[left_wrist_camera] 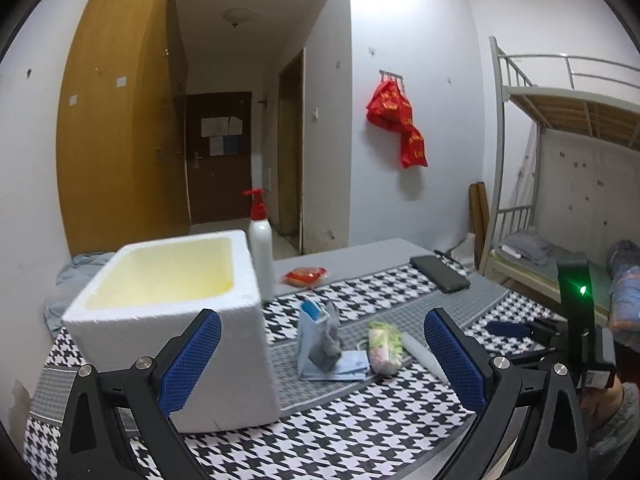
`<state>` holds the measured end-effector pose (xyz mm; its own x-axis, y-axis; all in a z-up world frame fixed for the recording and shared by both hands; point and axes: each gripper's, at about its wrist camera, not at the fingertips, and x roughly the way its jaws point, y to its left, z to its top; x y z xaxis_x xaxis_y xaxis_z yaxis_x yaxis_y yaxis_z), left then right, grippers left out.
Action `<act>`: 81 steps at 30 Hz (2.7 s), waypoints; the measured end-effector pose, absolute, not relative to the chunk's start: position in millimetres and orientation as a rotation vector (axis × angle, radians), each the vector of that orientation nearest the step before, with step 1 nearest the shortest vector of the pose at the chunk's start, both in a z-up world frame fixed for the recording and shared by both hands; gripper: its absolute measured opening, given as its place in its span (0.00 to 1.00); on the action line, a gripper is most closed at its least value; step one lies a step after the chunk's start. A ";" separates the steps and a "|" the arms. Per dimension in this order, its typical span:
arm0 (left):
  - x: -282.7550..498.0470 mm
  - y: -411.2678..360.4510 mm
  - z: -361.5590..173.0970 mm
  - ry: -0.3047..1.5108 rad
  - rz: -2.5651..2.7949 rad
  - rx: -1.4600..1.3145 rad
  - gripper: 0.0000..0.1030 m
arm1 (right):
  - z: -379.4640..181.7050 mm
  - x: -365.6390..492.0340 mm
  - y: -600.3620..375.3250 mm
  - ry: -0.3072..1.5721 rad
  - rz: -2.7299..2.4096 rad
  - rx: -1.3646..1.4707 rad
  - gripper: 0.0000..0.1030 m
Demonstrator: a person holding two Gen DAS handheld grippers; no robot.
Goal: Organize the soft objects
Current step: 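Move both tools back toward the remaining items on the table, then close the left tool on the green packet while the right tool grasps the white foam stick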
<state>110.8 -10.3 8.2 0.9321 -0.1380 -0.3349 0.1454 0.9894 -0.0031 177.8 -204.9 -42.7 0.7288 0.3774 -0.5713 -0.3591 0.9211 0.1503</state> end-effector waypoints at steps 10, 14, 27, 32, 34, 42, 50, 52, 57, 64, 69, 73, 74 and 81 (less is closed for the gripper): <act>118.3 -29.6 -14.5 0.376 -0.183 0.026 0.99 | -51.3 171.1 -220.8 0.635 0.407 0.018 0.79; 126.1 -36.3 -22.1 0.396 -0.205 0.032 0.99 | -54.4 168.9 -225.6 0.635 0.398 0.007 0.79; 144.7 -47.4 -46.8 0.463 -0.215 0.041 0.99 | -63.6 171.5 -237.8 0.657 0.384 0.012 0.79; 152.2 -55.5 -52.4 0.490 -0.230 0.058 0.99 | -65.5 173.4 -239.8 0.661 0.394 0.015 0.79; 155.0 -56.9 -54.7 0.494 -0.232 0.057 0.99 | -66.3 174.7 -240.3 0.663 0.398 0.020 0.79; 169.4 -63.4 -59.4 0.517 -0.249 0.062 0.99 | -72.4 181.2 -241.9 0.682 0.412 0.015 0.79; 177.6 -67.6 -62.3 0.517 -0.249 0.086 0.93 | -78.1 189.9 -241.1 0.706 0.434 0.021 0.79; 181.0 -71.0 -63.2 0.522 -0.251 0.097 0.93 | -77.9 189.7 -243.3 0.703 0.441 0.028 0.79; 189.2 -78.4 -66.3 0.553 -0.269 0.132 0.88 | -79.7 191.2 -242.3 0.708 0.460 0.029 0.79; 200.7 -87.3 -73.4 0.626 -0.279 0.188 0.87 | -81.4 191.9 -239.1 0.725 0.486 0.020 0.79; 208.9 -94.3 -79.7 0.666 -0.294 0.187 0.83 | -79.8 194.9 -242.4 0.733 0.483 0.026 0.79; 219.3 -96.8 -82.1 0.701 -0.295 0.170 0.73 | -80.7 194.5 -244.8 0.736 0.485 0.027 0.79; 221.3 -99.0 -84.1 0.714 -0.305 0.173 0.69 | -81.0 194.7 -245.3 0.738 0.485 0.030 0.79; 230.7 -107.6 -91.9 0.761 -0.298 0.201 0.56 | -82.3 196.9 -247.1 0.751 0.487 0.037 0.79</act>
<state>230.7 -107.6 -91.9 0.6857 -0.1917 -0.7022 0.3360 0.9391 0.0717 196.9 -247.1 -82.3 0.6258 0.4373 -0.6459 -0.4116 0.8885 0.2027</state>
